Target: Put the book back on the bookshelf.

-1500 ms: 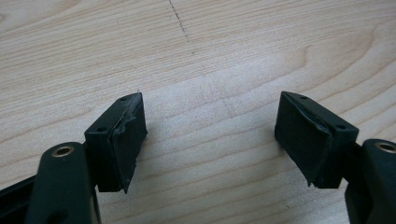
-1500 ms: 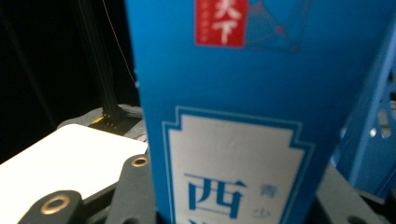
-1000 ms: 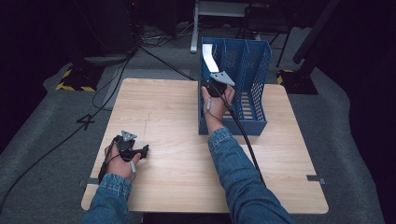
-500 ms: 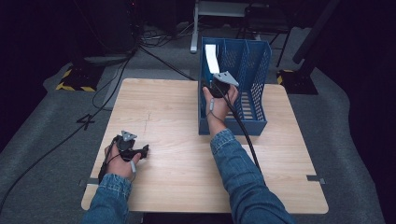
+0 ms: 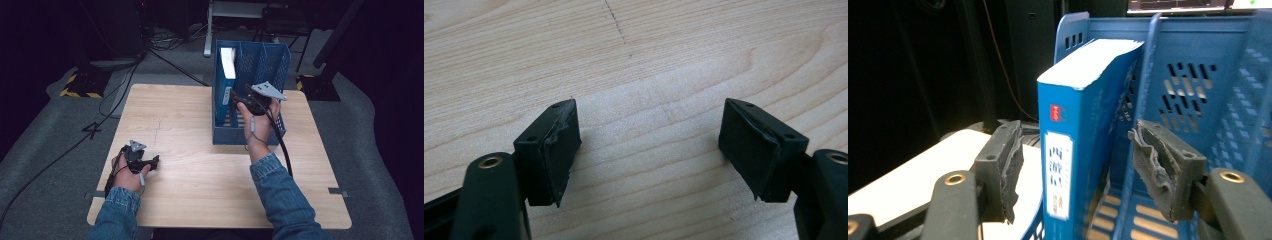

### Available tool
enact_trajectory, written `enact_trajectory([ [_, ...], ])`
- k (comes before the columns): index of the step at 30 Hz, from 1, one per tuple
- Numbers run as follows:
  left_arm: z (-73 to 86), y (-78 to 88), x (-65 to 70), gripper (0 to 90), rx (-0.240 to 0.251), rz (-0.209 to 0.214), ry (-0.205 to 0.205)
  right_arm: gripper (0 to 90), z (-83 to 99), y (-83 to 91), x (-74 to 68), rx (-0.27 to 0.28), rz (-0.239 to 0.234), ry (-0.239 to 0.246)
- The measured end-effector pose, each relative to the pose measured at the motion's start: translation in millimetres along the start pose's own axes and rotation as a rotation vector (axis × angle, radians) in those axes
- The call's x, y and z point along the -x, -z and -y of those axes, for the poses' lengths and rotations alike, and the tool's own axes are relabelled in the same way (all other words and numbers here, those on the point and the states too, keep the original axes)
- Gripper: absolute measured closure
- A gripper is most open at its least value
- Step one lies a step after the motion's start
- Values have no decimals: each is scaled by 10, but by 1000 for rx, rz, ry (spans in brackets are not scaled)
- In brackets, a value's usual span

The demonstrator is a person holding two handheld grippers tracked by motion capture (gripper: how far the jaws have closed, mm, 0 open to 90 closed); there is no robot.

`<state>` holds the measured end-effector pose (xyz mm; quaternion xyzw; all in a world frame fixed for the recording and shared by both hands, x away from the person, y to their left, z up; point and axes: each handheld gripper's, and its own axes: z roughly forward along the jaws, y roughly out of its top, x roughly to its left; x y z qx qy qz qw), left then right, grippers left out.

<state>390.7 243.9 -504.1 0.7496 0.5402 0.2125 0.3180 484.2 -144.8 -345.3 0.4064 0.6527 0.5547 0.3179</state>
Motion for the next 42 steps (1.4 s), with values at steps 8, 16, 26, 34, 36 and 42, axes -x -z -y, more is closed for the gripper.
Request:
enact_trajectory([
  [8,-33,-36,-12,218,-6,9,-3,369,-34,489,239,-16,-35,-7],
  [16,-94,-96,-43,211,-5,10,-7,356,75,771,486,-94,-63,-23],
  [26,-130,-130,-61,207,-7,9,-10,370,401,1158,912,-226,-19,-21],
  [34,-131,-130,-61,207,-7,9,-10,363,711,1287,1178,-382,1,-9],
  [36,-130,-130,-60,207,-8,11,-8,361,792,1299,1238,-409,13,-7],
  [42,-135,-135,-63,206,-7,13,-10,354,1054,1298,1428,-500,60,-39],
])
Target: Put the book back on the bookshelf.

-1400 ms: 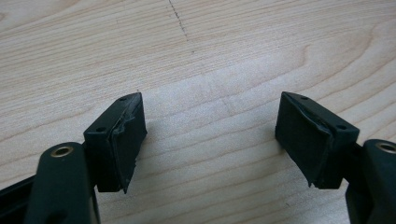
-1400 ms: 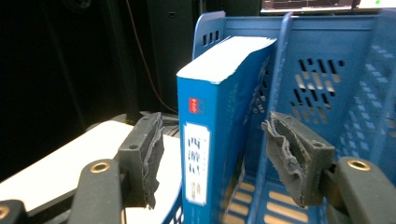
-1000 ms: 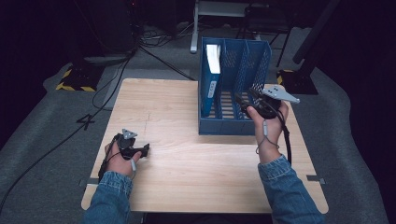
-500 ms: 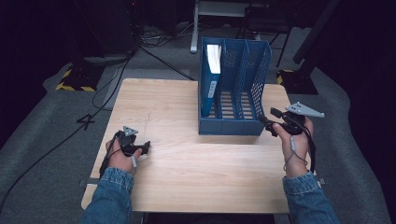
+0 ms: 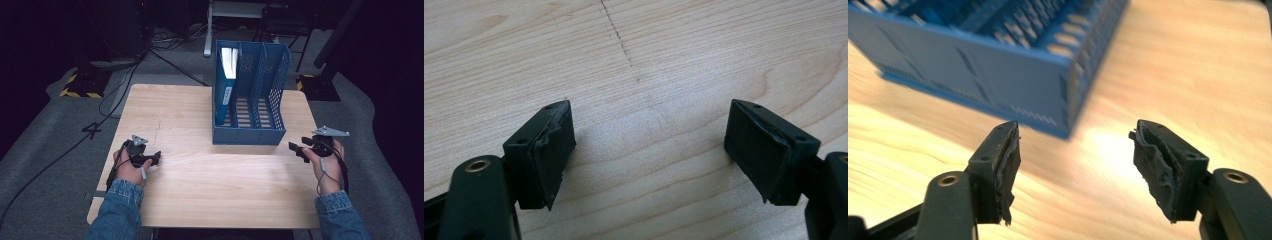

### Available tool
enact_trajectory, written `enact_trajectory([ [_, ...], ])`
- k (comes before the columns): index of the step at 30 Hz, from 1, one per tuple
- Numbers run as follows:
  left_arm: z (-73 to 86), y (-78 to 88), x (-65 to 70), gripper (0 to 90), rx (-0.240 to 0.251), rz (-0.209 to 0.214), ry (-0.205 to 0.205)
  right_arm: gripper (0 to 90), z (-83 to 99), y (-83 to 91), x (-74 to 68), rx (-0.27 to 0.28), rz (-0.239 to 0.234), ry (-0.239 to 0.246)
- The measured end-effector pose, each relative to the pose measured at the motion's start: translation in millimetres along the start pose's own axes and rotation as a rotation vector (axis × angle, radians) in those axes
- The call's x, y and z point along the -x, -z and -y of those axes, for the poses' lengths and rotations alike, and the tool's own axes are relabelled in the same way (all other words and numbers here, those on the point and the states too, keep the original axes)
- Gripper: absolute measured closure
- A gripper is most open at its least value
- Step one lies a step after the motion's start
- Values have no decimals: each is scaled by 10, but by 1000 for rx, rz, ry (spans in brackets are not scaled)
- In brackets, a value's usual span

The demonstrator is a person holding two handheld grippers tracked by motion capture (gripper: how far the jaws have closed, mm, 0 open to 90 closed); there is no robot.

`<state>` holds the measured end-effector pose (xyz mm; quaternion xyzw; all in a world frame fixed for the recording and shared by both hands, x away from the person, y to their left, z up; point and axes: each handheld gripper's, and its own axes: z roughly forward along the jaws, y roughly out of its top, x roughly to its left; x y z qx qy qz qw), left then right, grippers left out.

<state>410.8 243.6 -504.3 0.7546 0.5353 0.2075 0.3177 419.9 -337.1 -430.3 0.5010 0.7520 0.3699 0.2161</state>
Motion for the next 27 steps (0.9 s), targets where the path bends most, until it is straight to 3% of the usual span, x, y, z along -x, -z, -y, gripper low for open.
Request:
enact_trajectory([
  [9,-7,-7,0,206,0,-1,0,341,331,-303,170,-101,16,-4],
  [13,-10,-9,-2,206,-1,-1,-2,324,434,-384,199,-150,64,30],
  [14,-10,-9,-2,206,-1,-1,-2,324,434,-384,199,-150,64,30],
  [15,-11,-9,-2,206,-2,0,-3,279,494,-417,223,-116,49,6],
  [17,-11,-9,-2,206,-2,0,-3,278,506,-417,228,-104,46,7],
  [20,-11,-10,-1,207,-1,0,-3,181,576,-451,223,-48,55,25],
  [27,-15,-12,-4,206,-3,1,-6,171,578,-450,222,-49,61,22],
])
